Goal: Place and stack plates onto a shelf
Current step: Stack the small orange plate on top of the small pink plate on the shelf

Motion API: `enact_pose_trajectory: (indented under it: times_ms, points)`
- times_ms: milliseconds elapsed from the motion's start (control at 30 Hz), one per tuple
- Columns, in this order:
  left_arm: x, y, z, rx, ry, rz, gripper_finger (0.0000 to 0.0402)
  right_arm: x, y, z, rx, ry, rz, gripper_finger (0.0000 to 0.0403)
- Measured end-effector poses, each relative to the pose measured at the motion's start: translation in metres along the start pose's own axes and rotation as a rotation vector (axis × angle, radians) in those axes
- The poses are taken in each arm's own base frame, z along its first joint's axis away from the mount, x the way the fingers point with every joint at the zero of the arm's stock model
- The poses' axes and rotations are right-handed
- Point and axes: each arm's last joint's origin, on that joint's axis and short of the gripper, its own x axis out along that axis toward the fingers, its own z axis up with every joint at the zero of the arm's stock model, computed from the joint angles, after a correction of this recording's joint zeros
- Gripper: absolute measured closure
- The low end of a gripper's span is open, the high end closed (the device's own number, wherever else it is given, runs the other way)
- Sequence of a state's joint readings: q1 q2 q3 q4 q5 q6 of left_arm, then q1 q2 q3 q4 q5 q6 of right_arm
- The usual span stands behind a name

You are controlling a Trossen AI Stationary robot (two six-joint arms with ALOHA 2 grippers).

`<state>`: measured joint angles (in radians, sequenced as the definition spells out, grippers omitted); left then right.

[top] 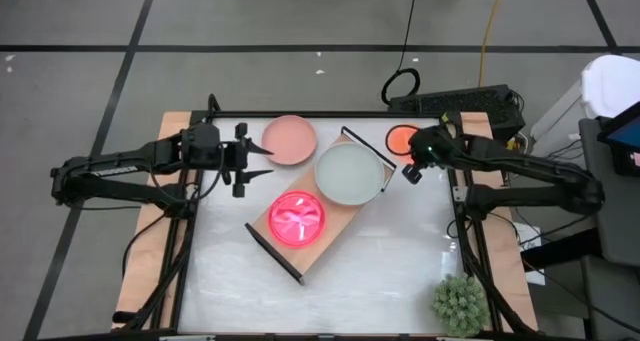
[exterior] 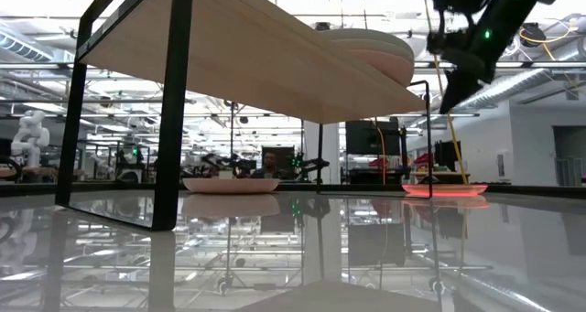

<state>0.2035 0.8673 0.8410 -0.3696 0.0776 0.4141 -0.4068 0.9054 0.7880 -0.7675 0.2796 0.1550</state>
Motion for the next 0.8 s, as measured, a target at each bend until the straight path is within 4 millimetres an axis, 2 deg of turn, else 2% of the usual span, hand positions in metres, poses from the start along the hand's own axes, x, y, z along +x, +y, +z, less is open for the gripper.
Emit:
enact_pose_trajectory:
  times_ms: [200,467,800]
  points:
    - [0.000,0.000,0.000,0.002,-0.005,0.002,0.0190,0.027,-0.005,-0.013,0.009,0.122,-0.035,0.0403]
    - [0.001,0.000,0.000,0.000,-0.004,0.001,0.0190,0.049,-0.002,-0.013,-0.053,0.224,-0.046,0.0397]
    - [0.001,0.000,0.000,-0.008,-0.002,-0.001,0.0190,0.065,0.001,-0.017,-0.125,0.286,-0.044,0.0309]
